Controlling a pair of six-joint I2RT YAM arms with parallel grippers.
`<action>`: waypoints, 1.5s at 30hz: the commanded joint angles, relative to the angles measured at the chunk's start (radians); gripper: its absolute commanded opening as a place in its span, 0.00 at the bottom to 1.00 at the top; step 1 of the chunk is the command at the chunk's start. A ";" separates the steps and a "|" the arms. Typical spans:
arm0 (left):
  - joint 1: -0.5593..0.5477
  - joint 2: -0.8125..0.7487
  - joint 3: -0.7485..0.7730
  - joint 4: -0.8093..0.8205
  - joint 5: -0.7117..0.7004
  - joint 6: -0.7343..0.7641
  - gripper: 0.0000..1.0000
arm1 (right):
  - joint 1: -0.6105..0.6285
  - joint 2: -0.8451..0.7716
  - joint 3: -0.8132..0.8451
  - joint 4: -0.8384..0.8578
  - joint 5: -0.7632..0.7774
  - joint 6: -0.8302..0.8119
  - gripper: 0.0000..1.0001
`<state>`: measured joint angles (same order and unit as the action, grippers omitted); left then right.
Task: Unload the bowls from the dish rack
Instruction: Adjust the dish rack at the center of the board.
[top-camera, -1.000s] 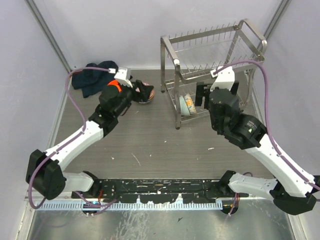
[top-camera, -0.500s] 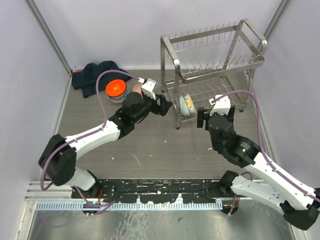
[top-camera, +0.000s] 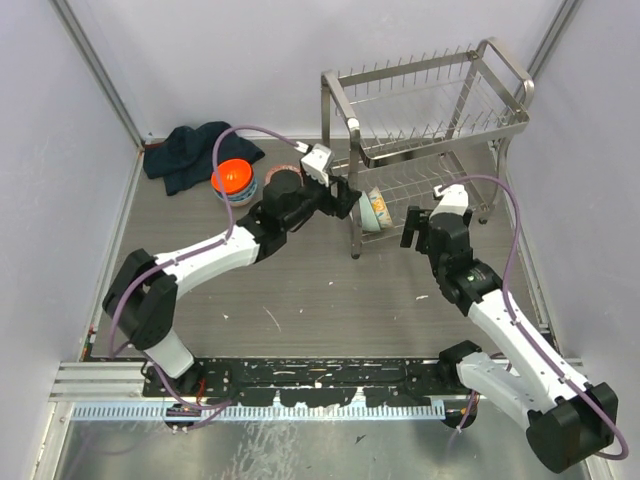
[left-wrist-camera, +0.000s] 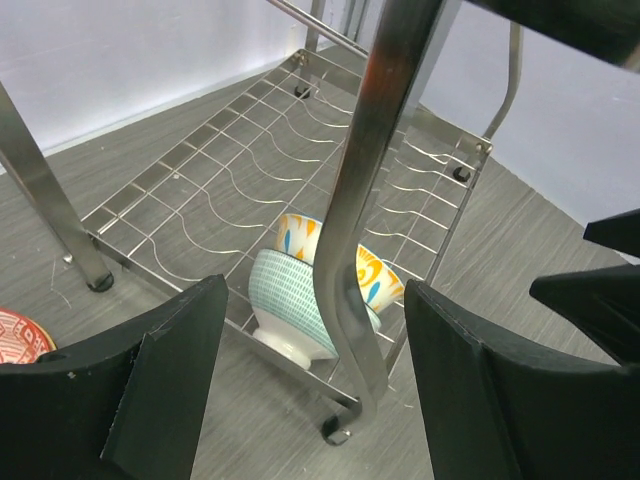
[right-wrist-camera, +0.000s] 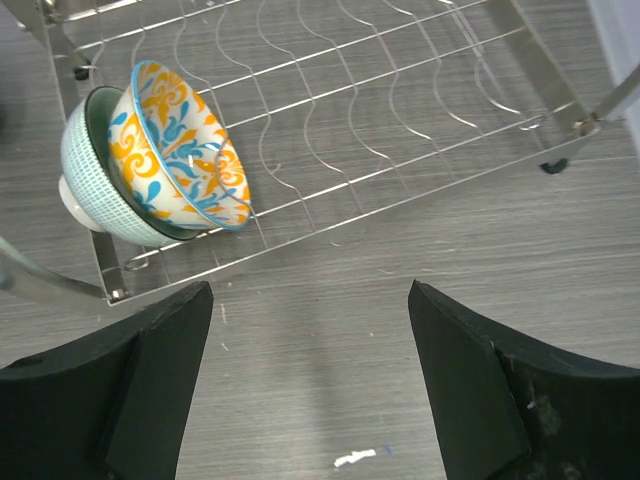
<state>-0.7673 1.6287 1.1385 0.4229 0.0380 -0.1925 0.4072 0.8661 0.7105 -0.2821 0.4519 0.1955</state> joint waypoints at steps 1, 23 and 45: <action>-0.004 0.057 0.061 0.025 -0.023 0.042 0.79 | -0.053 -0.026 -0.059 0.208 -0.181 0.047 0.85; 0.189 0.228 0.227 0.000 0.039 0.069 0.79 | -0.200 0.137 -0.242 0.746 -0.509 0.164 0.77; 0.232 0.159 0.170 -0.033 0.100 -0.005 0.79 | -0.214 0.581 -0.018 1.043 -0.721 0.202 0.73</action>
<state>-0.5598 1.8992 1.4059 0.3904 0.1600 -0.1692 0.1989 1.4170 0.6209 0.6769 -0.2344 0.4030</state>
